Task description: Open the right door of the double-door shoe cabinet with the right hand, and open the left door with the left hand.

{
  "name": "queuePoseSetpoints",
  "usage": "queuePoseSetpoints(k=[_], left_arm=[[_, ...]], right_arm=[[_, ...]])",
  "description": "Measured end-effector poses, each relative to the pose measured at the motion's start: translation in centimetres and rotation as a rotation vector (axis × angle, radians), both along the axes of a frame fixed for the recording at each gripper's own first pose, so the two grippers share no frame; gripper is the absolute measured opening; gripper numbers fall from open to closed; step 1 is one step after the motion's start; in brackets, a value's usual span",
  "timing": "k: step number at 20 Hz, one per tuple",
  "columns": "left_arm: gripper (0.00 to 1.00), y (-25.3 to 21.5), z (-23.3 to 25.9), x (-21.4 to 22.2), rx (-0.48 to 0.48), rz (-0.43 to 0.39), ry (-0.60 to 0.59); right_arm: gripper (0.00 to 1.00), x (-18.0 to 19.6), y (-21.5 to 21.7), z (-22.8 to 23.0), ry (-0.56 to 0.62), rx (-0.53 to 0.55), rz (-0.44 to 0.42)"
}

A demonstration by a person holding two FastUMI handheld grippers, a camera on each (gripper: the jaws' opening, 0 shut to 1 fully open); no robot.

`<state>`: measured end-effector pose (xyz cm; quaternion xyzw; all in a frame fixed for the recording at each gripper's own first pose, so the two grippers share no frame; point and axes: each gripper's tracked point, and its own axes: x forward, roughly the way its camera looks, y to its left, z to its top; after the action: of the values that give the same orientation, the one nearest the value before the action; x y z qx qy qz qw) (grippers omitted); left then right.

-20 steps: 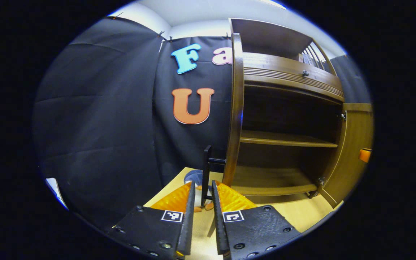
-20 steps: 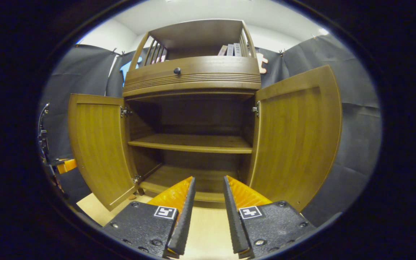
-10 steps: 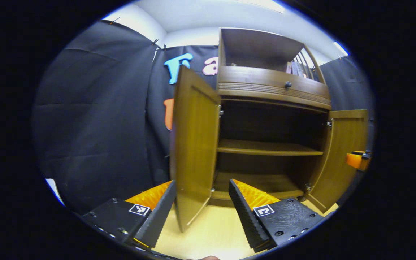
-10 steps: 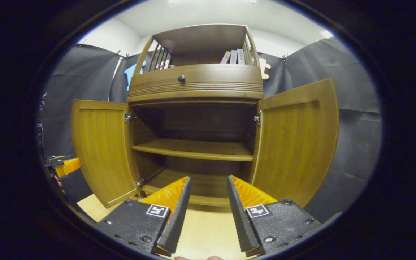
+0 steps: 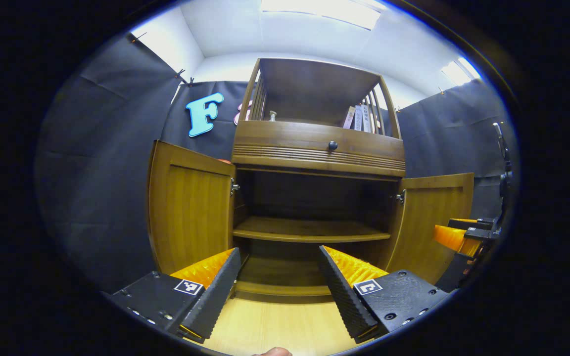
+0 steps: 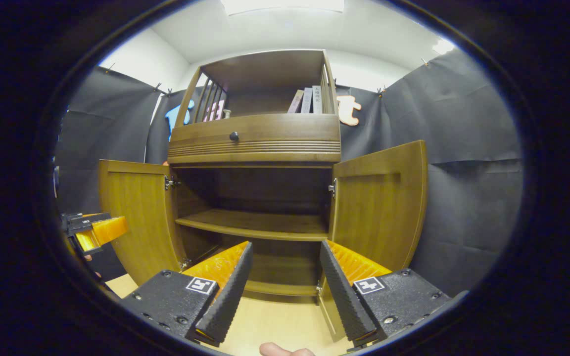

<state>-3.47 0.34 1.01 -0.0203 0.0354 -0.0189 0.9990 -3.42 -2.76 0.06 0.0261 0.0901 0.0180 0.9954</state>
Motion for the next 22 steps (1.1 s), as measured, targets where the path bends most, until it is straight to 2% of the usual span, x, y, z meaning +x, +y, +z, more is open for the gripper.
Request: queuePoseSetpoints(k=[2, 3, 8, 15, 19, 20, 21, 22], left_arm=[[1.00, -0.7, 0.4, -0.1, 0.012, 0.001, -0.010], [0.95, -1.0, 0.5, 0.1, 0.017, 0.001, -0.012], [1.00, -1.6, 0.2, 0.1, 0.031, 0.009, -0.018], [1.00, -1.5, 0.8, -0.1, 0.043, 0.027, -0.038], [1.00, -1.1, 1.3, 0.0, 0.054, 0.041, -0.053], [0.95, -1.0, 1.5, 0.0, 0.072, 0.047, -0.059], [0.95, -0.8, 1.7, 0.1, 0.084, 0.048, -0.067], [1.00, -0.9, 1.7, 0.1, 0.086, 0.046, -0.070]], right_arm=[[0.87, 0.0, -0.5, 0.3, -0.013, -0.012, 0.000], [0.86, 0.0, -0.7, 0.2, -0.014, -0.021, -0.001], [0.87, 0.0, -1.2, -0.1, -0.012, -0.021, 0.006], [0.87, 0.8, -2.3, -0.9, -0.013, 0.010, 0.005], [0.88, 0.5, -1.1, 0.2, -0.022, 0.008, 0.017], [0.87, 0.5, -0.9, 0.2, -0.020, 0.008, 0.021], [0.87, 0.5, -0.7, 0.0, -0.018, 0.007, 0.023], [0.87, 0.6, -0.6, 0.1, -0.017, 0.007, 0.025]])
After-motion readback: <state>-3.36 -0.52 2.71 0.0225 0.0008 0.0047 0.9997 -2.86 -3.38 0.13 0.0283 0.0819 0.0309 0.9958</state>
